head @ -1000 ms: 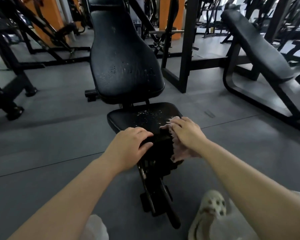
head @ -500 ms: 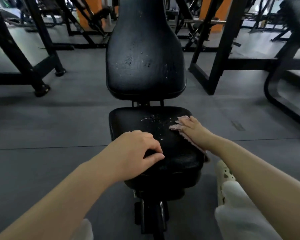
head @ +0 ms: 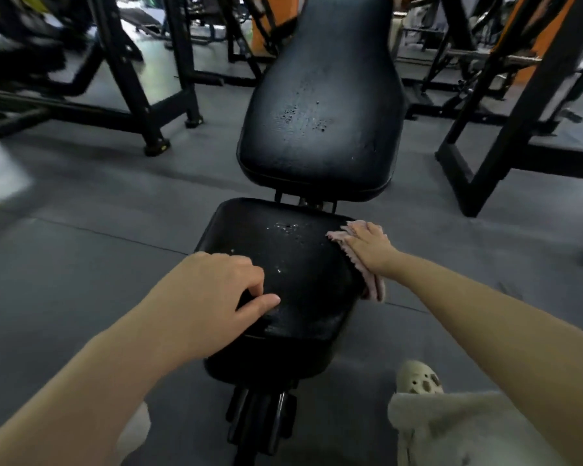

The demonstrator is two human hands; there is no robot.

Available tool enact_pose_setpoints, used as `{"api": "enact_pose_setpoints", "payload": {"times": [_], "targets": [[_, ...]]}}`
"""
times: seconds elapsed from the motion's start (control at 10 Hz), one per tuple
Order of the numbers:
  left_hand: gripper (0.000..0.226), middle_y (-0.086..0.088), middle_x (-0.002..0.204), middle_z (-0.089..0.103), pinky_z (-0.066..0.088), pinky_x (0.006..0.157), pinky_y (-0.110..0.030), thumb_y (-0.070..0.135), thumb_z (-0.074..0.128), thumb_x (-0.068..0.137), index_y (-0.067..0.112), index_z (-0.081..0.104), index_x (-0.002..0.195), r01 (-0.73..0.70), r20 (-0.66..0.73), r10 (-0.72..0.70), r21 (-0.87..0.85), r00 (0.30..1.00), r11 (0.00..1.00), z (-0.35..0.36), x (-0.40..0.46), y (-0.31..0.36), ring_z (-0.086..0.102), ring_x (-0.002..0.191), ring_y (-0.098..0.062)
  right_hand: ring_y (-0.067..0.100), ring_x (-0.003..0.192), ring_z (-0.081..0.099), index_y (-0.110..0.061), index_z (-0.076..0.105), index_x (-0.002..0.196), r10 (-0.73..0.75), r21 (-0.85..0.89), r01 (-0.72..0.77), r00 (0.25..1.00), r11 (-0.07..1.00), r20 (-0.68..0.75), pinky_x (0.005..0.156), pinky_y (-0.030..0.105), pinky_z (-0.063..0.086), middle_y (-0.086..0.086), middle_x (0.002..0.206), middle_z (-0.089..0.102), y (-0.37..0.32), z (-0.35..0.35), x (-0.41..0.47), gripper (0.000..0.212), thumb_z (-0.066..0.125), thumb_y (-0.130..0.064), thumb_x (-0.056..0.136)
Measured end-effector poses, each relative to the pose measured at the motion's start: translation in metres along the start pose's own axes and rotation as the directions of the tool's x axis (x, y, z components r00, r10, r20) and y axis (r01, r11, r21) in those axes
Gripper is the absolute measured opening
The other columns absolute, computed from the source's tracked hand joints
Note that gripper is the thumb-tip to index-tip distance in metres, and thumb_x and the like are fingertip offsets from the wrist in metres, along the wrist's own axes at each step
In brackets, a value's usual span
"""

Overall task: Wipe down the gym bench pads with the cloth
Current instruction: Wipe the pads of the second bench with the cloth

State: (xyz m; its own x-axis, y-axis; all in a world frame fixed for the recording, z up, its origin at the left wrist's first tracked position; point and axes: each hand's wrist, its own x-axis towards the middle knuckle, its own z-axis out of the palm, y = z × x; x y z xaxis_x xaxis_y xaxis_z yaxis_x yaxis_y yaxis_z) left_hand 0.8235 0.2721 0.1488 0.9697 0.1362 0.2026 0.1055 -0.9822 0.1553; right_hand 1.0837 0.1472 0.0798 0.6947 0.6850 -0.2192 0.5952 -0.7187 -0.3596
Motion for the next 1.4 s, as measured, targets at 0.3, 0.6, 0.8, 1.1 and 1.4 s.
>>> {"api": "enact_pose_setpoints", "payload": {"times": [0.3, 0.6, 0.8, 1.1, 1.4], "targets": [[0.042, 0.008, 0.076, 0.057, 0.032, 0.068, -0.025, 0.048, 0.023, 0.079, 0.022, 0.056, 0.073, 0.367, -0.092, -0.359, 0.096, 0.929, 0.925, 0.01, -0.002, 0.032, 0.057, 0.071, -0.015, 0.036, 0.139, 0.018, -0.018, 0.025, 0.148, -0.014, -0.039, 0.013, 1.0, 0.999, -0.004, 0.112, 0.044, 0.019, 0.013, 0.154, 0.019, 0.011, -0.002, 0.037, 0.053, 0.02, -0.043, 0.101], [0.027, 0.003, 0.11, 0.066, 0.044, 0.091, -0.039, 0.022, 0.05, 0.089, 0.02, 0.073, 0.104, 0.672, -0.335, -0.597, 0.186, 0.729, 0.717, 0.022, -0.027, 0.099, 0.059, 0.106, -0.025, 0.037, 0.144, -0.01, -0.018, 0.009, 0.151, -0.307, 0.02, 0.306, 0.95, 0.952, 0.06, 0.113, 0.054, -0.005, 0.008, 0.159, 0.0, -0.03, 0.004, -0.072, 0.065, 0.019, -0.054, 0.098], [0.041, -0.003, 0.112, 0.065, 0.046, 0.092, -0.035, 0.015, 0.037, 0.082, 0.013, 0.067, 0.11, 0.76, -0.371, -0.721, -0.061, 0.585, 0.647, 0.02, -0.039, 0.124, 0.06, 0.103, -0.024, 0.04, 0.142, 0.015, -0.022, 0.023, 0.149, -0.71, -0.149, 0.695, 0.697, 0.703, -0.102, 0.115, 0.057, 0.008, 0.01, 0.157, 0.02, -0.044, 0.032, -0.13, 0.068, 0.01, -0.056, 0.092], [0.049, -0.013, 0.114, 0.064, 0.036, 0.097, -0.022, -0.017, 0.039, 0.075, 0.003, 0.068, 0.109, 0.759, -0.408, -0.817, -0.347, 0.406, 0.551, 0.038, -0.054, 0.11, 0.058, 0.109, -0.028, 0.034, 0.133, 0.031, -0.026, 0.069, 0.112, -0.965, -0.625, 0.742, -0.119, -0.242, 0.233, 0.106, 0.056, 0.024, 0.002, 0.139, 0.05, -0.033, 0.035, -0.096, 0.049, 0.031, -0.029, 0.081], [0.052, -0.004, 0.119, 0.061, 0.039, 0.1, -0.029, -0.017, 0.035, 0.077, 0.008, 0.07, 0.107, 0.762, -0.386, -0.824, -0.347, 0.416, 0.547, 0.03, -0.045, 0.099, 0.055, 0.112, -0.019, 0.038, 0.13, 0.034, -0.024, 0.063, 0.118, -0.927, -0.595, 0.712, -0.285, -0.374, 0.243, 0.098, 0.058, 0.041, 0.005, 0.138, 0.049, -0.042, 0.026, -0.081, 0.044, 0.044, -0.028, 0.078]]}}
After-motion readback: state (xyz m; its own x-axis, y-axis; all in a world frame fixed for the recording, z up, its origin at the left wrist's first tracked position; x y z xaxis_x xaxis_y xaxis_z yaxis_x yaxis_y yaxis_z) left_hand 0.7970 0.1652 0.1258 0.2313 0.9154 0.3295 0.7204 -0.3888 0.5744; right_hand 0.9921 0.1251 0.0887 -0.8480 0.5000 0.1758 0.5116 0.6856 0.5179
